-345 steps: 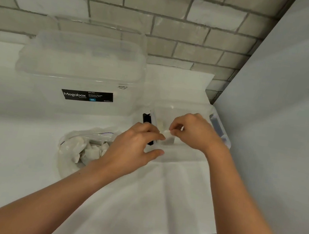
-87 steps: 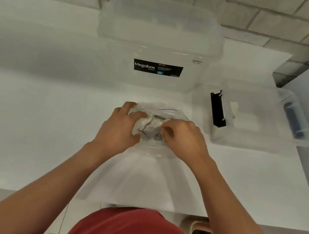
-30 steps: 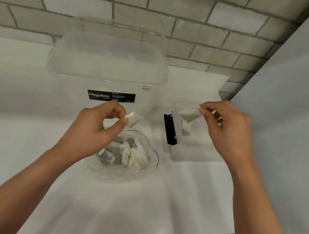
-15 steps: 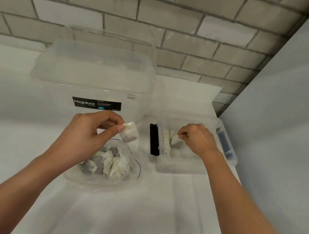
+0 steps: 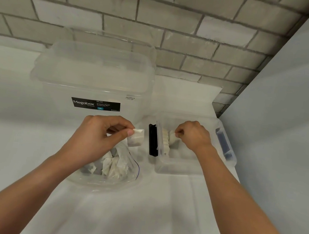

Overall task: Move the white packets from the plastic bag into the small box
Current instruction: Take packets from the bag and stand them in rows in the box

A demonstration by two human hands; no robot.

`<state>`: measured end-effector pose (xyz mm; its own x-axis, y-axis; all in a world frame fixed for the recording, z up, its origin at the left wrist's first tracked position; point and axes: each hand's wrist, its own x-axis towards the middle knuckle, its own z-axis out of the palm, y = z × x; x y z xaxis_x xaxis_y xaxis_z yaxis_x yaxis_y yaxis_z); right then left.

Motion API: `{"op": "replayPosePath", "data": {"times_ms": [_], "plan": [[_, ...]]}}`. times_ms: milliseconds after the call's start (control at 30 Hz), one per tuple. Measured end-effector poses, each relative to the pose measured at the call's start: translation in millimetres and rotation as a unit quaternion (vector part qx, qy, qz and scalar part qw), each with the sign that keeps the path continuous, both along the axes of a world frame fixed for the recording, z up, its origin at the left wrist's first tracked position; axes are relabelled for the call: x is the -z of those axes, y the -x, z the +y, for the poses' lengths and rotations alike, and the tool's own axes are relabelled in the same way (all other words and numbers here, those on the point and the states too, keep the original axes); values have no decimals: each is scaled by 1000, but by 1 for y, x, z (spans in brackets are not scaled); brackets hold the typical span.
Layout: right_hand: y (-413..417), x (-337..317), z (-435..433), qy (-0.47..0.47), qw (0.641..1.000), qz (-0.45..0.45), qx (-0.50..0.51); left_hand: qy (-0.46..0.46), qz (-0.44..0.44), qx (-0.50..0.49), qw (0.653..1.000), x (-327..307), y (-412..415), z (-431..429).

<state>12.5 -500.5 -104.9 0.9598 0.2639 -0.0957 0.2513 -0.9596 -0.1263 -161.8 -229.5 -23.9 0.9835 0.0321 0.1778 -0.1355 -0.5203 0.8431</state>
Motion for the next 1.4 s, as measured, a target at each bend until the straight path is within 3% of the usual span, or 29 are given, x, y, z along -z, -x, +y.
{"op": "replayPosePath", "data": {"times_ms": [200, 400, 500, 700, 967, 1100, 1233, 1400], "plan": [[7, -9, -3, -21, 1000, 7, 8, -6, -2, 14, 1000, 7, -7, -6], [55, -65, -1, -267, 957, -106, 45, -43, -22, 41, 998, 10, -21, -11], [95, -99, 11, -341, 937, -76, -18, -67, -48, 64, 995, 6, -30, -19], [123, -113, 13, -257, 959, -49, -106, -105, -86, 104, 985, 1, -41, -43], [104, -105, -3, -154, 981, -77, -89, -97, -77, 101, 987, 10, -56, -68], [76, -89, -16, -123, 986, -109, -31, -177, -46, 101, 978, 17, -53, -67], [46, -64, -30, -118, 993, -15, 1, -287, -1, 138, 948, 26, -38, -67], [22, -33, -27, -86, 986, 132, -51, -307, -13, 121, 944, 35, -34, -72]]}}
